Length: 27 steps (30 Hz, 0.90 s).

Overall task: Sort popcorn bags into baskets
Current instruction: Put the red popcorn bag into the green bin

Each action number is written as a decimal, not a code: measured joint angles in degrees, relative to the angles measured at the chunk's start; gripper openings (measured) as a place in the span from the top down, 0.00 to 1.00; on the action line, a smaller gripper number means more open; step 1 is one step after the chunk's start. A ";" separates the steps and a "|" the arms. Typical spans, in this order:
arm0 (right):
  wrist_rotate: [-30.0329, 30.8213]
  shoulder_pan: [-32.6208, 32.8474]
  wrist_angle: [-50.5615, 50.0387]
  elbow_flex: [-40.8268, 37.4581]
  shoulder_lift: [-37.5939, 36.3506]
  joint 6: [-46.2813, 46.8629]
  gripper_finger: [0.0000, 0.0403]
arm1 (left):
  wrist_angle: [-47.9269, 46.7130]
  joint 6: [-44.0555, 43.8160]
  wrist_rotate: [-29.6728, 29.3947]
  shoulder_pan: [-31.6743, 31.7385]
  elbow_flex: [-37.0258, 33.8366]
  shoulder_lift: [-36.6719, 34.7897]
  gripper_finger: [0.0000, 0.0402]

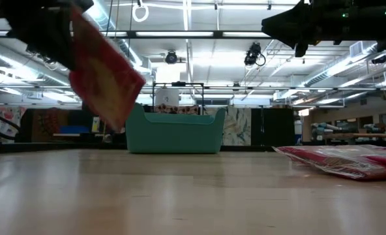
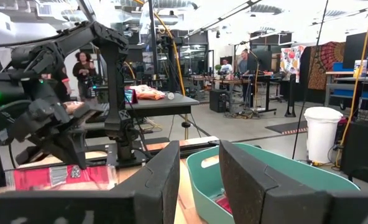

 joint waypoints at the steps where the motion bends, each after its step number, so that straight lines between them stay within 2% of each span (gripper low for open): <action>1: 0.00 -0.01 0.00 0.00 0.00 0.00 0.71 | -0.03 -0.65 -0.82 0.33 0.46 0.00 1.00; 10: 0.00 0.00 -0.27 0.00 0.00 -0.02 0.71 | -0.40 -0.91 -4.38 2.20 2.41 -0.02 1.00; 21: 0.00 -0.01 -0.26 0.00 0.00 -0.02 0.71 | -3.84 -0.10 -12.85 2.36 4.65 -0.05 1.00; 27: 0.00 0.00 -0.24 0.00 0.00 -0.02 0.71 | -3.84 2.13 -15.09 4.46 4.65 -0.05 1.00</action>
